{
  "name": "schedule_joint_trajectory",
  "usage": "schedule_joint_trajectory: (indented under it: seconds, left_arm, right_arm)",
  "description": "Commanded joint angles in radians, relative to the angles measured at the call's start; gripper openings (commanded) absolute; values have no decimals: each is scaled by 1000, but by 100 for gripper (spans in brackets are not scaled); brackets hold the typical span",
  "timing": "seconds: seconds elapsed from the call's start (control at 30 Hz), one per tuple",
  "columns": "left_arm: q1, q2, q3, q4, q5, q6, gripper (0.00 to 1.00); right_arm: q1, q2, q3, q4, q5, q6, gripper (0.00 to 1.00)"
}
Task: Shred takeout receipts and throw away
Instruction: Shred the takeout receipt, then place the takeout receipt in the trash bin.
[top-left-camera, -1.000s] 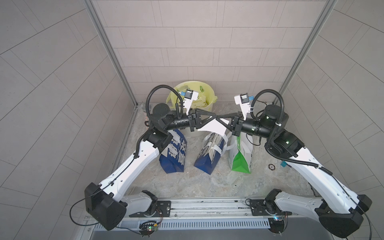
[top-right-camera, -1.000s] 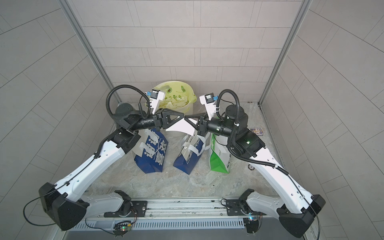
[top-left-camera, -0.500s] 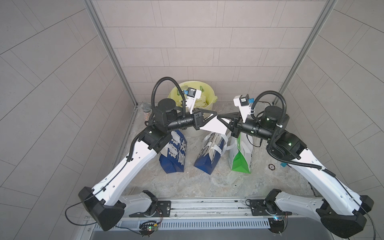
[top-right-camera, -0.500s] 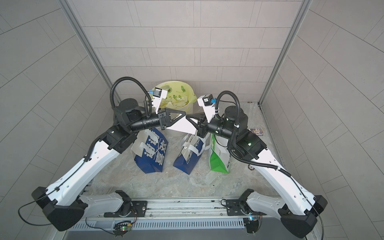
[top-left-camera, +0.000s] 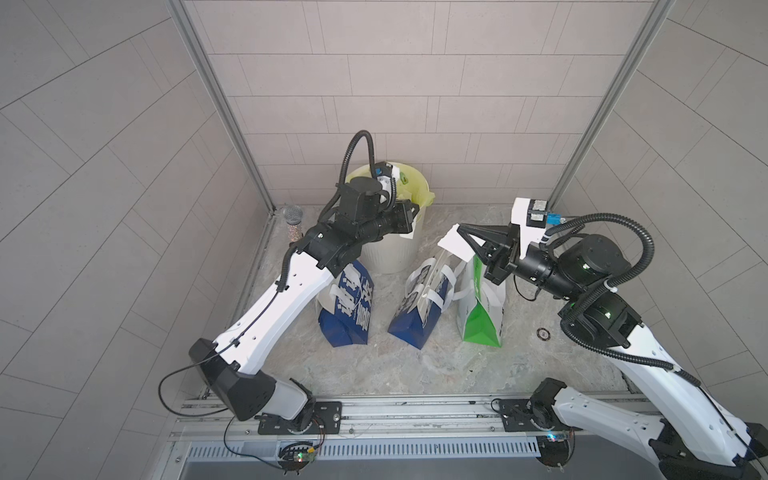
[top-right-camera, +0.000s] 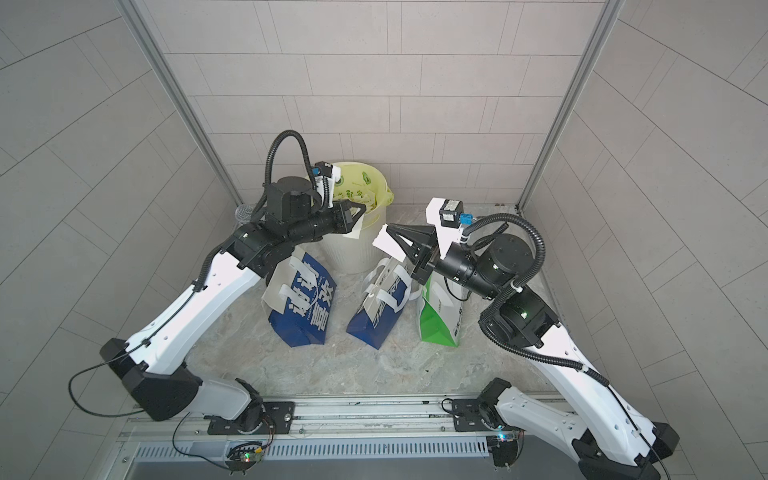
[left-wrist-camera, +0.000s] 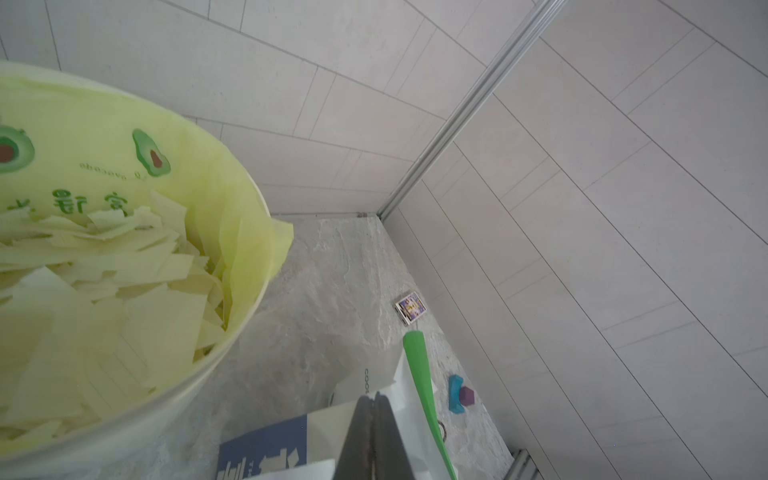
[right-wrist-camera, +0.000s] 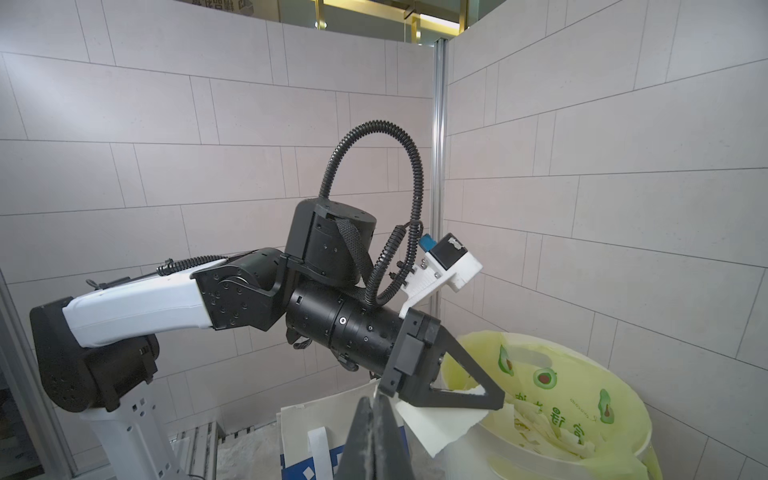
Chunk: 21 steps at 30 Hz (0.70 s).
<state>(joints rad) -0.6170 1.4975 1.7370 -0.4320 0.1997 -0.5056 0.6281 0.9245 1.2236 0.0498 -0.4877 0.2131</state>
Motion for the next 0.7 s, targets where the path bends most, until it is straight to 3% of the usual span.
schedule_joint_trajectory:
  seconds: [0.0, 0.27, 0.33, 0.4, 0.47, 0.57, 0.67]
  left_arm:
    - [18, 57, 114, 26, -126, 120, 0]
    - [78, 269, 219, 95, -305, 264, 2]
    - [91, 309, 225, 96, -342, 278, 19]
    - [112, 344, 230, 98, -354, 271, 43]
    - [128, 367, 241, 99, -356, 263, 59]
    - [134, 391, 288, 82, -375, 294, 72]
    - [134, 399, 348, 50, -372, 319, 76]
  right_arm:
    - [-2, -12, -16, 15, 101, -14, 0]
    - [-2, -28, -16, -56, 227, -40, 0]
    - [-1, -32, -18, -68, 257, -38, 0]
    - [-4, -35, -23, -79, 283, -33, 0]
    - [-3, -35, -23, -95, 300, -28, 0]
    - [-3, -28, -18, -110, 310, -20, 0]
    - [-5, -15, -9, -120, 315, -16, 0]
